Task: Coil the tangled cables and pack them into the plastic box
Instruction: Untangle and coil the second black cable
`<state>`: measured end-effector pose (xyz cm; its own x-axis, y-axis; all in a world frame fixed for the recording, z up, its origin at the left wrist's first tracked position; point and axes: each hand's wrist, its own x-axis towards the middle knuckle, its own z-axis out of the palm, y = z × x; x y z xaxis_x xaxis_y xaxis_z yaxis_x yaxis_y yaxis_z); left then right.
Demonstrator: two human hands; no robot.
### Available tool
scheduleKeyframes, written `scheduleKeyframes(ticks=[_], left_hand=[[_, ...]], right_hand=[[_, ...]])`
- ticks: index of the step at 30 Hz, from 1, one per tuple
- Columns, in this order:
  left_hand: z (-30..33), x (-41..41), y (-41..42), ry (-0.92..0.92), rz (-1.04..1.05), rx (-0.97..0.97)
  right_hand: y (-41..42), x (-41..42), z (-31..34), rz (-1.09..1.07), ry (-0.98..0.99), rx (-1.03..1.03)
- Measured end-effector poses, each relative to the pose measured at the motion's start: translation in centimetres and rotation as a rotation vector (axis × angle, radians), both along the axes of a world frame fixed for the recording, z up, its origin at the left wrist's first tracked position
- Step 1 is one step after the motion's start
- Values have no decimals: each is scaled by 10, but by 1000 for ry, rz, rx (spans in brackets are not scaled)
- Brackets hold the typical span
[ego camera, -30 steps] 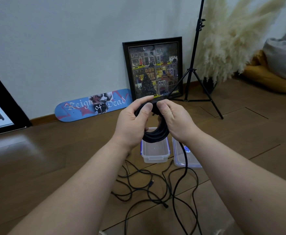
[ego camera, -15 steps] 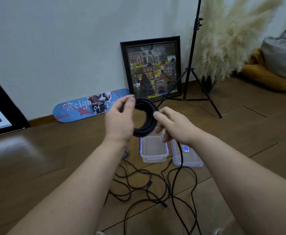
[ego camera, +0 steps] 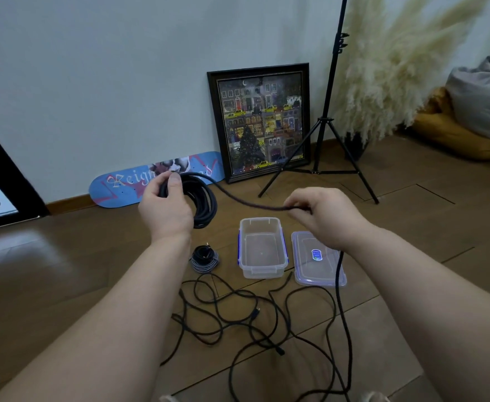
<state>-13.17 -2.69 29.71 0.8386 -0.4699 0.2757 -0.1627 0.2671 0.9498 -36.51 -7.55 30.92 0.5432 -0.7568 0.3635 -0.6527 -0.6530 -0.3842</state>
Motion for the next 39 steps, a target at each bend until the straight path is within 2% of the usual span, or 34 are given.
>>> scheduleKeyframes(ticks=[2, 4, 6, 8, 11, 13, 18, 21, 24, 30, 39], left_hand=[[-3, 4, 1, -66, 5, 38], [-4, 4, 3, -140, -10, 84], [-6, 2, 4, -204, -56, 114], [-5, -5, 4, -257, -123, 127], [-3, -17, 5, -290, -242, 112], [-2, -24, 5, -263, -333, 109], [-2, -37, 5, -72, -517, 50], [2, -48, 6, 16, -572, 29], [3, -54, 4, 93, -587, 25], [0, -65, 4, 76, -568, 24], [0, -68, 4, 61, -546, 59]], right_hand=[[10, 13, 10, 92, 288, -72], [18, 24, 16, 201, 387, -56], [22, 30, 21, 307, 279, 92], [24, 33, 25, 375, 60, 299], [21, 39, 26, 408, -187, 445], [20, 44, 23, 402, -292, 451], [17, 49, 19, 303, -438, 277], [11, 52, 10, 160, -585, 333], [9, 54, 3, 110, -705, 432], [12, 53, 1, 13, -767, 506], [13, 55, -3, -83, -782, 470]])
